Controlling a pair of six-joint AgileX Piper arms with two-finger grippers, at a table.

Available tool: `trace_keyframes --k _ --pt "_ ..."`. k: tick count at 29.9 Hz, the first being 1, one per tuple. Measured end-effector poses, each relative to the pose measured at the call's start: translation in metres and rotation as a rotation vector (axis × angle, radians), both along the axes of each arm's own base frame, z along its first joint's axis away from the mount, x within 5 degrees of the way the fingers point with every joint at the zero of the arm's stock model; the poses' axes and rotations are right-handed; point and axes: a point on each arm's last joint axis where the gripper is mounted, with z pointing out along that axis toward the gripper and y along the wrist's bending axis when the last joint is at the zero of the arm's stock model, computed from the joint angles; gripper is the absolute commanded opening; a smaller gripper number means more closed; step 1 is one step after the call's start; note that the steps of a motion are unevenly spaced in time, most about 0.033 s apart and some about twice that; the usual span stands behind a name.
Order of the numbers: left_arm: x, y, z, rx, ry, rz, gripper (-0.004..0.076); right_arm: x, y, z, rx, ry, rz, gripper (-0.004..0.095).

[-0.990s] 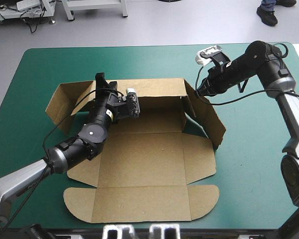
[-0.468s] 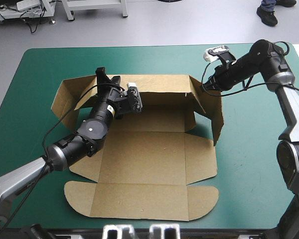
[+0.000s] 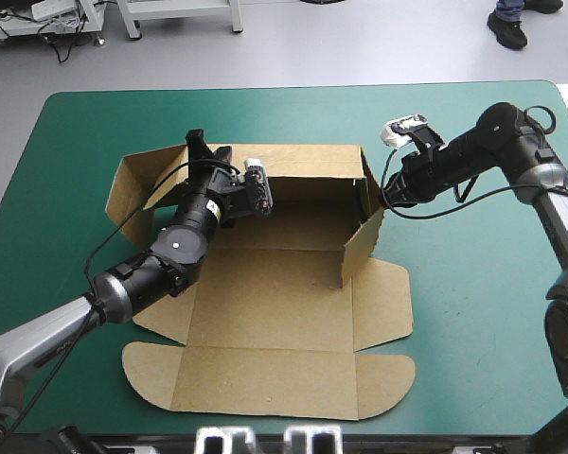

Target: Fold the box

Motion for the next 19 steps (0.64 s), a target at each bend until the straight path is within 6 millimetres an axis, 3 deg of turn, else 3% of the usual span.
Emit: trace_keyframes --k 6,13,19 --pt "0.0 0.0 0.0 -0.001 0.0 0.0 -0.001 -0.021 0.006 -0.007 0.082 -0.078 0.137 -0.0024" --pt "0.0 0.0 0.0 0.032 -0.004 -0.013 -0.001 -0.035 0.003 -0.021 0.076 -0.25 0.078 -0.0022" --pt "0.0 -0.001 -0.001 0.033 -0.002 -0.018 -0.001 -0.059 0.008 -0.027 0.059 -0.412 0.089 -0.0022"
